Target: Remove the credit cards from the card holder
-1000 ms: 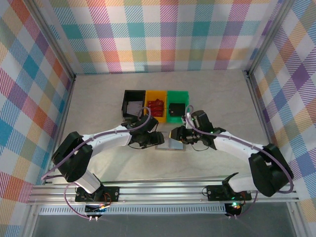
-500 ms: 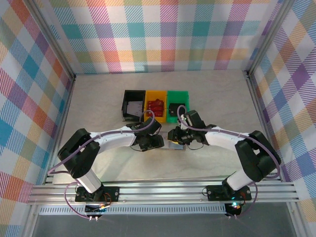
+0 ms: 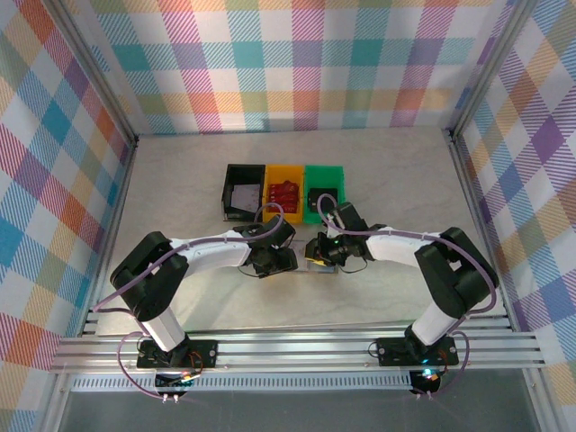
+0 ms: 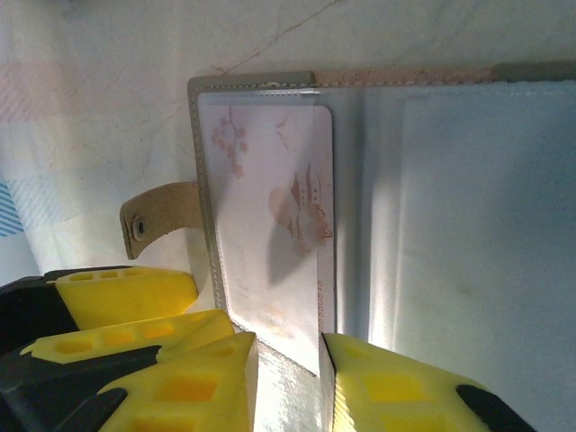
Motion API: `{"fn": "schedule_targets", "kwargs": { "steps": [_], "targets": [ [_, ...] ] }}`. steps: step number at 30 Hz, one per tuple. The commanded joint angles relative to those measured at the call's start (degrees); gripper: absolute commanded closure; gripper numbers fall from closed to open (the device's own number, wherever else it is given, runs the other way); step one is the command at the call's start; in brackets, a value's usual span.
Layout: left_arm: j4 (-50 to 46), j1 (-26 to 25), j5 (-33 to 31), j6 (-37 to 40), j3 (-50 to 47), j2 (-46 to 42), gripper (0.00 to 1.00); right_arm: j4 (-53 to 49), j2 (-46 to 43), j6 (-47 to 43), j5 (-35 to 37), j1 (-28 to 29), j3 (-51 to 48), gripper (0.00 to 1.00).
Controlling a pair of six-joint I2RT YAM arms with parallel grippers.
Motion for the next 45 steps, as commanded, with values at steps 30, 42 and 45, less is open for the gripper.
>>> {"fn": "schedule_targets", "kwargs": {
  "steps": [30, 42, 45],
  "targets": [
    [-6.4, -1.1, -6.2, -0.2, -1.4, 4.1, 0.41, -2.9, 4.9, -0.6, 6.4, 2.0, 4.2, 0.79],
    [-1.4, -1.3, -3.7, -1.1, -4.5, 6.9, 0.41, 2.2, 5.5, -2.2, 4.7, 2.8, 2.9, 0.79],
    [0.1, -1.4, -2.9, -1.5, -5.3, 8.2, 0.42, 4.8, 5.3, -2.1, 3.5, 2.8, 1.7, 0.81]
  ]
}}
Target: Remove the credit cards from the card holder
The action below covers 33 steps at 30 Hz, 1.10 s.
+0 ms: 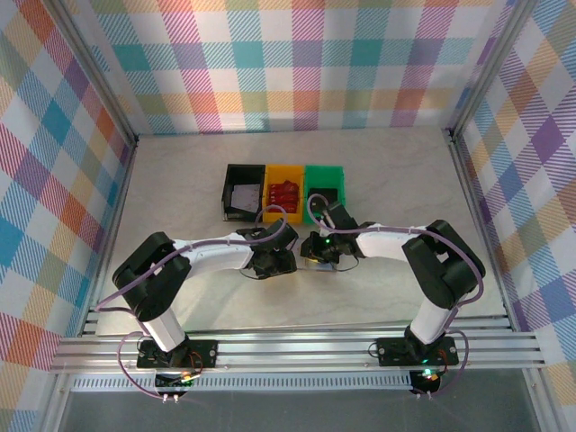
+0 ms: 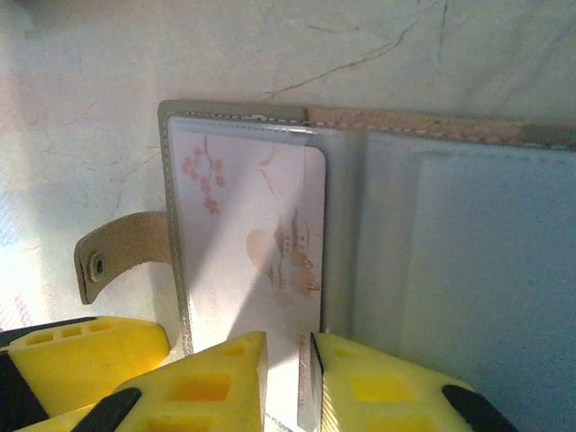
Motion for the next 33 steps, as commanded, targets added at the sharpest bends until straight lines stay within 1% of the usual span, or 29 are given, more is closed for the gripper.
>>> {"fn": "schedule_targets", "kwargs": {
  "steps": [1, 5, 8, 10, 13, 17, 20, 26, 30, 33],
  "targets": [
    [0.1, -0.2, 1.1, -0.7, -4.7, 7.0, 0.42, 4.2, 0.4, -1.1, -2.3, 0.4, -1.9, 0.81],
    [0.9, -0.3, 1.4, -0.7, -5.0, 8.2, 0.42, 5.0, 1.1, -1.1, -2.9, 0.3, -2.1, 0.81],
    [0.3, -0.3, 1.1, -0.7, -4.8, 7.8, 0.43, 3.5, 0.8, -0.9, -1.4, 0.3, -2.0, 0.81],
    [-1.7, -0.3, -0.3, -0.2, -4.3, 6.0, 0.43, 1.1, 0.4, -0.9, 0.6, 0.3, -1.5, 0.81],
    [-7.6, -0.3, -4.4, 1.6, -1.5, 3.3, 0.42, -3.0, 0.4, -1.0, 3.0, 0.2, -0.1, 0.81],
    [-12.4, 0.9, -7.7, 3.8, 1.0, 1.9, 0.41, -2.7, 0.9, -0.7, 1.8, 0.3, -0.3, 0.82],
    [-13.6, 2.5, -8.1, 4.9, 1.5, 0.7, 0.41, -1.7, 0.8, -0.8, 0.5, 0.3, -0.6, 0.82],
    [-18.1, 3.9, -12.7, 6.3, 3.8, -2.8, 0.4, -2.8, 0.1, -1.0, 0.7, 0.3, -0.7, 0.82],
    [-17.3, 4.4, -11.2, 6.5, 4.3, -1.9, 0.39, -2.6, -0.3, -0.9, 0.0, 0.3, -0.8, 0.82],
    [-15.2, 4.4, -8.5, 6.2, 4.4, -1.7, 0.4, -2.6, -0.5, -1.1, -0.8, 0.3, -0.8, 0.82]
  ]
}}
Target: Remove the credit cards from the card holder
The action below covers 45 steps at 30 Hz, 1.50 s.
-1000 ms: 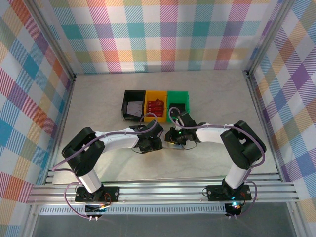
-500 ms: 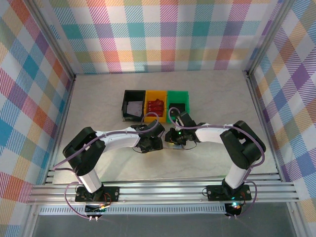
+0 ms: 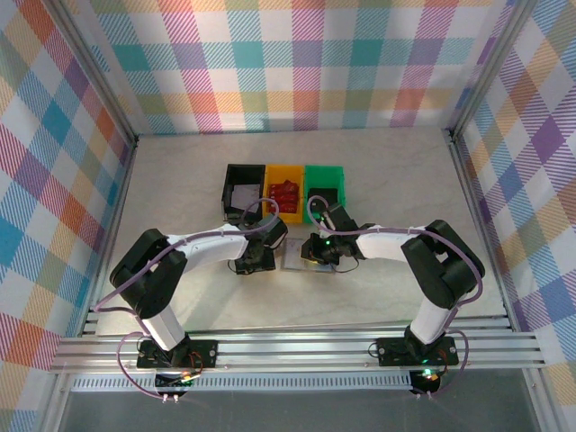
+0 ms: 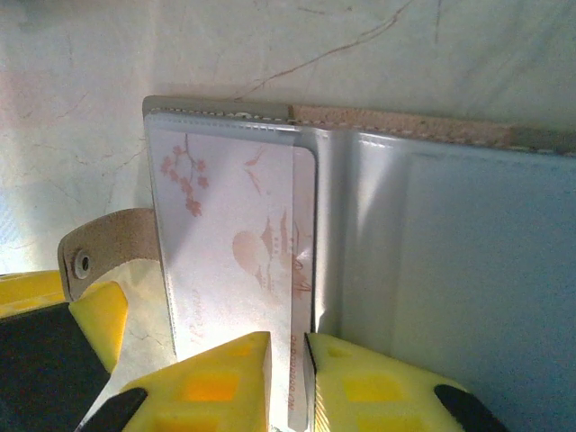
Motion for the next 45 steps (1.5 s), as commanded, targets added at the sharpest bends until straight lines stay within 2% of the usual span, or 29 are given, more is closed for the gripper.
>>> {"fn": "schedule_targets", "kwargs": {
  "steps": [1, 12, 28, 45],
  "targets": [
    [-0.2, 0.0, 1.8, 0.6, 1.6, -0.9, 0.4, -3.0, -0.8, -1.1, -0.8, 0.3, -0.1, 0.82],
    [2.2, -0.3, 8.3, 1.0, 4.8, -2.6, 0.38, -8.3, -3.7, -2.0, -0.1, 0.4, 1.3, 0.81],
    [0.3, -2.3, 8.8, 1.4, 7.5, 5.7, 0.38, -10.4, -2.8, -2.9, -0.3, 0.4, 4.6, 0.81],
    [3.3, -4.1, 10.0, 0.2, 3.3, 10.7, 0.38, -11.6, -0.6, -3.3, 2.2, 0.3, 5.2, 0.79]
  ]
}}
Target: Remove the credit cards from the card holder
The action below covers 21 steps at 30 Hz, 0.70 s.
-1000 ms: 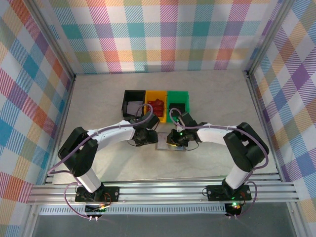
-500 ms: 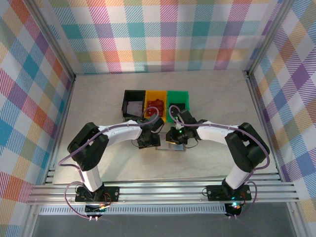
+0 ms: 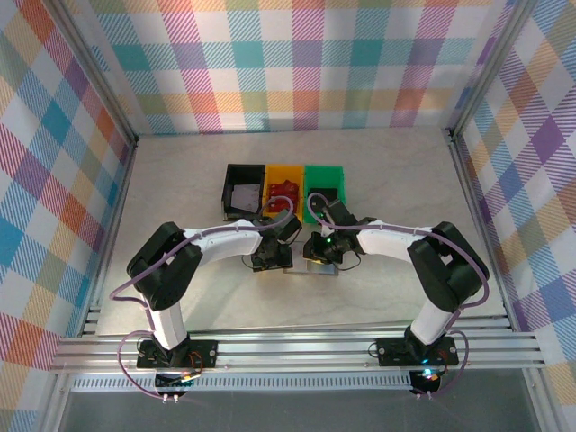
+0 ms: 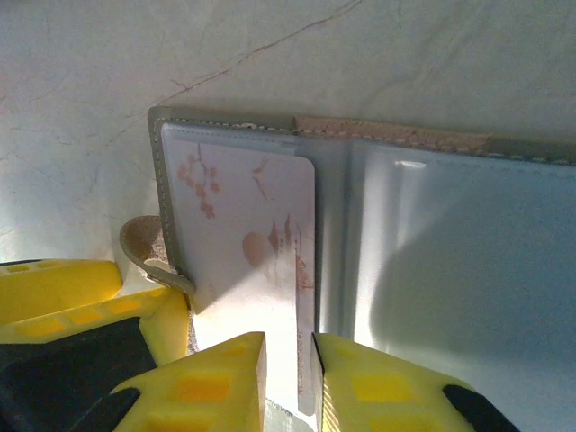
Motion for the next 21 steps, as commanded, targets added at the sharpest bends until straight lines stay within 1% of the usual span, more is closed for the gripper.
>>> {"fn": "schedule_targets", "kwargs": {
  "steps": [1, 13, 21],
  "targets": [
    [2.2, -1.3, 3.5, -0.5, -3.8, 4.6, 0.39, -1.2, 1.3, -1.2, 0.6, 0.3, 1.6, 0.79],
    [6.4, -2.5, 5.0, -1.5, -6.2, 8.1, 0.39, 1.5, 3.1, -1.5, -0.6, 0.3, 1.4, 0.81],
    [8.2, -2.8, 5.7, -1.8, -7.8, 9.5, 0.39, 1.3, 2.3, -1.5, -0.2, 0.3, 1.7, 0.81]
  ]
}}
